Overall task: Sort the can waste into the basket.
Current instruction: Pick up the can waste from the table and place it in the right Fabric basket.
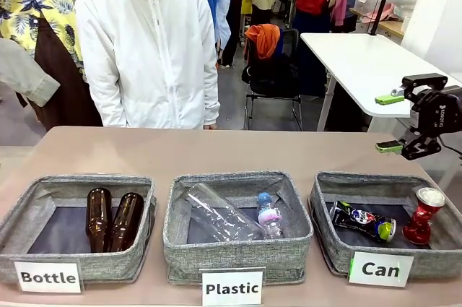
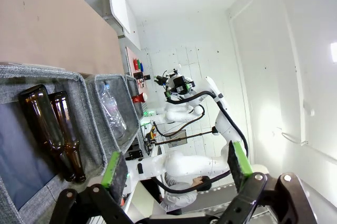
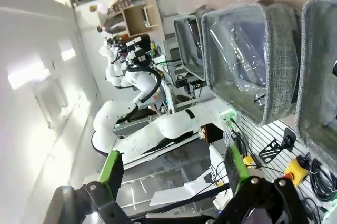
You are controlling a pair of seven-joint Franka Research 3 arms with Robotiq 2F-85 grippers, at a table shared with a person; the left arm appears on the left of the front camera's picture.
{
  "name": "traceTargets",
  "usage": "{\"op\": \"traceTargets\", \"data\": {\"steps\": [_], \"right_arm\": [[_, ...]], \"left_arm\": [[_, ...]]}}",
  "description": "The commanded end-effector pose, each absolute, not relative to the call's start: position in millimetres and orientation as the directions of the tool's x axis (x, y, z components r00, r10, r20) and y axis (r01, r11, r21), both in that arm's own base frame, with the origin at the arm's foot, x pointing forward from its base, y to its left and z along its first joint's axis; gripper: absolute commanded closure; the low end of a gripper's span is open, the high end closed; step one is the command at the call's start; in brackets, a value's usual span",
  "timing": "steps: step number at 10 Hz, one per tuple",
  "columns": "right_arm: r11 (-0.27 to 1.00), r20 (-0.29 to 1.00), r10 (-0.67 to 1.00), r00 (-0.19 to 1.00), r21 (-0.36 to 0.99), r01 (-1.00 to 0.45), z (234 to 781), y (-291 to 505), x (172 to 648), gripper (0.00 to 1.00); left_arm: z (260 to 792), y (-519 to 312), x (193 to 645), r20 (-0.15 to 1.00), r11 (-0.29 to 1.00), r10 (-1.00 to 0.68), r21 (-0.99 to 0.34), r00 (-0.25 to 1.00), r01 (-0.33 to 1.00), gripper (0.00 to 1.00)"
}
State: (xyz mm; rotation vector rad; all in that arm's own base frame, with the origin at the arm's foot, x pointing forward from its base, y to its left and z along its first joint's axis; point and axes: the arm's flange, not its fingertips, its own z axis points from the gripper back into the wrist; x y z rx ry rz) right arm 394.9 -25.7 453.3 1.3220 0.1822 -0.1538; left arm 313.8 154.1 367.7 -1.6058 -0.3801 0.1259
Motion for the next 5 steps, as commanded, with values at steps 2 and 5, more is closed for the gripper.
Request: {"op": "traceTargets", "data": {"steps": [2, 5], "right_arm": [[0.236, -0.195, 0.005, 0.981, 0.953, 0.188, 453.6, -31.2, 396.5, 0.0], [0.236, -0.195, 0.005, 0.981, 0.953, 0.188, 453.6, -31.2, 396.5, 0.0]], "left_arm": [[371.8, 152.5, 311.1, 0.141, -0.04, 0.313, -0.986, 0.939, 0.161, 0.0], [371.8, 152.5, 311.1, 0.141, -0.04, 0.313, -0.986, 0.939, 0.161, 0.0]]}}
